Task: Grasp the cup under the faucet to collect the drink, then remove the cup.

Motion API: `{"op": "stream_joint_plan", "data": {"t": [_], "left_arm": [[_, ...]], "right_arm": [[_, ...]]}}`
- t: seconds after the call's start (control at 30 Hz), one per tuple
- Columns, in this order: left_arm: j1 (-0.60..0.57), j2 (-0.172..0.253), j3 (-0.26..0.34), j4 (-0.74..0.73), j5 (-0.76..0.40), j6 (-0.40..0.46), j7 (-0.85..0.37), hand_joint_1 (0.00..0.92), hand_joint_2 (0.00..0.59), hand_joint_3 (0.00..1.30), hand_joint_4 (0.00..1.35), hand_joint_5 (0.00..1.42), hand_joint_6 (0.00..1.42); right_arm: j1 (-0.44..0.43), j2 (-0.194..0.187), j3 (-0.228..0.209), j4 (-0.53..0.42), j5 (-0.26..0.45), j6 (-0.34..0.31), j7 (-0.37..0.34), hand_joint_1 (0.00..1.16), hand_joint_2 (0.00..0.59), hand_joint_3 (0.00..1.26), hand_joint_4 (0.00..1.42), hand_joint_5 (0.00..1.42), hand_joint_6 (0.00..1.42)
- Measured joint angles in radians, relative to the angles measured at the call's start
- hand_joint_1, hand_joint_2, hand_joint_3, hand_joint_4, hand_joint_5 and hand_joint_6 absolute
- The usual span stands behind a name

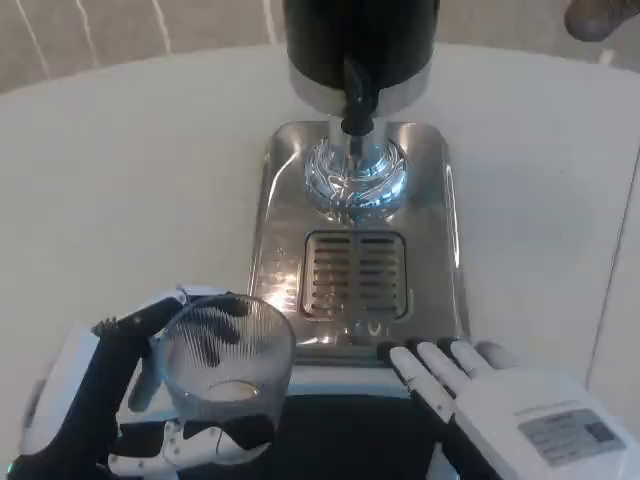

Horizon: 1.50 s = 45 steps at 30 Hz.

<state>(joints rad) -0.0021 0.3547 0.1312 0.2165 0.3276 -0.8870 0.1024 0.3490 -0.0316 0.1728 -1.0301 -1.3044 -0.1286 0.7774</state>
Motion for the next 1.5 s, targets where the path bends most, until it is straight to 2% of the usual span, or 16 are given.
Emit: {"op": "stream_joint_plan", "data": {"t": [0.4, 0.77, 1.07, 1.23, 1.37, 1.5], "left_arm": [[-0.045, -0.002, -0.019, 0.055, 0.001, 0.024, 0.000, 0.670, 0.000, 0.91, 1.10, 1.32, 1.42], [-0.212, -0.018, -0.036, 0.231, 0.076, 0.035, 0.092, 0.675, 0.000, 0.91, 1.10, 1.31, 1.42], [-0.373, -0.018, -0.076, 0.423, 0.124, 0.030, 0.203, 0.675, 0.000, 0.91, 1.10, 1.31, 1.42], [-0.443, -0.019, -0.103, 0.511, 0.156, 0.033, 0.265, 0.676, 0.000, 0.91, 1.10, 1.31, 1.42], [-0.503, -0.034, -0.144, 0.594, 0.167, 0.035, 0.320, 0.676, 0.000, 0.91, 1.10, 1.31, 1.42], [-0.554, -0.045, -0.177, 0.648, 0.192, 0.037, 0.354, 0.676, 0.000, 0.91, 1.10, 1.31, 1.42]], "right_arm": [[-0.003, 0.001, -0.013, 0.000, 0.001, 0.003, 0.003, 0.25, 0.535, 0.00, 0.00, 0.00, 0.00], [0.016, 0.013, -0.051, -0.001, 0.015, -0.002, 0.009, 0.25, 0.535, 0.00, 0.00, 0.00, 0.00], [0.058, 0.041, -0.092, -0.002, 0.025, -0.056, 0.008, 0.24, 0.539, 0.00, 0.00, 0.00, 0.00], [0.083, 0.060, -0.144, -0.002, 0.052, -0.095, 0.007, 0.23, 0.541, 0.00, 0.00, 0.00, 0.00], [0.108, 0.074, -0.219, -0.002, 0.110, -0.148, 0.007, 0.23, 0.542, 0.00, 0.00, 0.00, 0.00], [0.126, 0.100, -0.268, -0.002, 0.156, -0.199, 0.007, 0.23, 0.542, 0.00, 0.00, 0.00, 0.00]]}}
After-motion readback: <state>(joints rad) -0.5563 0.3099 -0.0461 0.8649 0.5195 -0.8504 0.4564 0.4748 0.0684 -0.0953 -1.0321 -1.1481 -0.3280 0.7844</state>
